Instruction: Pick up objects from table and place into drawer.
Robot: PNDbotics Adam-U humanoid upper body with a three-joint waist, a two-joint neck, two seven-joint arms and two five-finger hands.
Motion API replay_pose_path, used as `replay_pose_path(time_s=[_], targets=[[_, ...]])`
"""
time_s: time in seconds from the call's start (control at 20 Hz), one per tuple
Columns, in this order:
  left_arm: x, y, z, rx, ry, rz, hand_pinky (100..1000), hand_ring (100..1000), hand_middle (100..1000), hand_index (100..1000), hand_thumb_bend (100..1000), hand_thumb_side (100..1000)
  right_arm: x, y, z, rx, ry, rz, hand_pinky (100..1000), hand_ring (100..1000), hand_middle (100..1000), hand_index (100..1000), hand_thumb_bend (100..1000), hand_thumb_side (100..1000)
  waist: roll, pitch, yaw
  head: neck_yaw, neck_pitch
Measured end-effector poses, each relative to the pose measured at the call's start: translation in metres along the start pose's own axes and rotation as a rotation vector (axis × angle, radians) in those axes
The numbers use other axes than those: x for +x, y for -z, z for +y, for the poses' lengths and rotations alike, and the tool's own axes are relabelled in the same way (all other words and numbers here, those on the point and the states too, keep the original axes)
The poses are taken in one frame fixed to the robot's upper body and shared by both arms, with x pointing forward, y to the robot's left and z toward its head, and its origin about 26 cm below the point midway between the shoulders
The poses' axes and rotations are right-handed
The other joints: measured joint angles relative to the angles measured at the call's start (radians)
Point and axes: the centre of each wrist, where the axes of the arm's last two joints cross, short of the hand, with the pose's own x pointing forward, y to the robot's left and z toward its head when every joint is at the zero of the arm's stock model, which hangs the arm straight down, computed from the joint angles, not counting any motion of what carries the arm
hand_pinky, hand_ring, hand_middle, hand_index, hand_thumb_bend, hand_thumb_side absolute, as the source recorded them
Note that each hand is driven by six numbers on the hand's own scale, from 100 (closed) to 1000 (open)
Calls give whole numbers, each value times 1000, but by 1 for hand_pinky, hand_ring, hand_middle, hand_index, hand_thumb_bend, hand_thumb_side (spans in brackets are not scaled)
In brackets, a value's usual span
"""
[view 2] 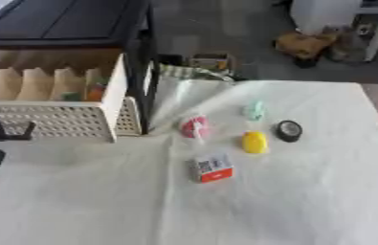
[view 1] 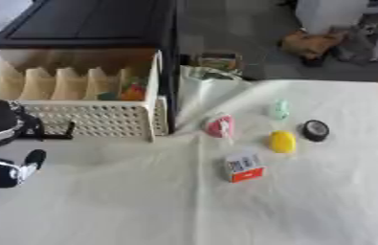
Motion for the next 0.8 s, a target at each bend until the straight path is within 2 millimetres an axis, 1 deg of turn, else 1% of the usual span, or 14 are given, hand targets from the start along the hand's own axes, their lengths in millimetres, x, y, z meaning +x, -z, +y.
replay_pose_path(time_s=[0.05, 0.1, 0.2, 0.3, 0.7, 0.8], targets=[[0, 0, 0, 1, 0, -1, 100, 100, 100, 689, 105, 408, 0, 0, 0, 0, 0, 0, 776, 723, 513, 789, 434, 765, 0, -1, 0, 0, 0], [0, 0, 0, 2, 0, -3, 100, 100, 100, 759, 105, 408, 0, 0, 0, 0, 0, 0, 776, 723, 513, 789, 434, 765, 0, -2, 0, 0, 0], [0, 0, 0, 3, -9, -11, 100, 100, 100, 872, 105, 408, 0, 0, 0, 0, 1, 0, 776, 724, 513, 789, 434, 765, -1, -2, 1, 0, 0], [0, 0, 0, 4, -32, -24, 100, 100, 100, 913, 105, 408, 0, 0, 0, 0, 1, 0, 777, 724, 514, 789, 434, 765, -1, -2, 1, 0, 0], [-2, -1, 4, 21, -137, -67, 100, 100, 100, 977, 105, 408, 0, 0, 0, -1, 0, 1, 776, 724, 514, 789, 434, 765, -1, -8, 2, 0, 0], [-3, -1, 5, 23, -152, -71, 100, 100, 100, 971, 105, 408, 0, 0, 0, -1, 0, 1, 777, 724, 514, 789, 434, 765, -1, -9, 2, 0, 0]])
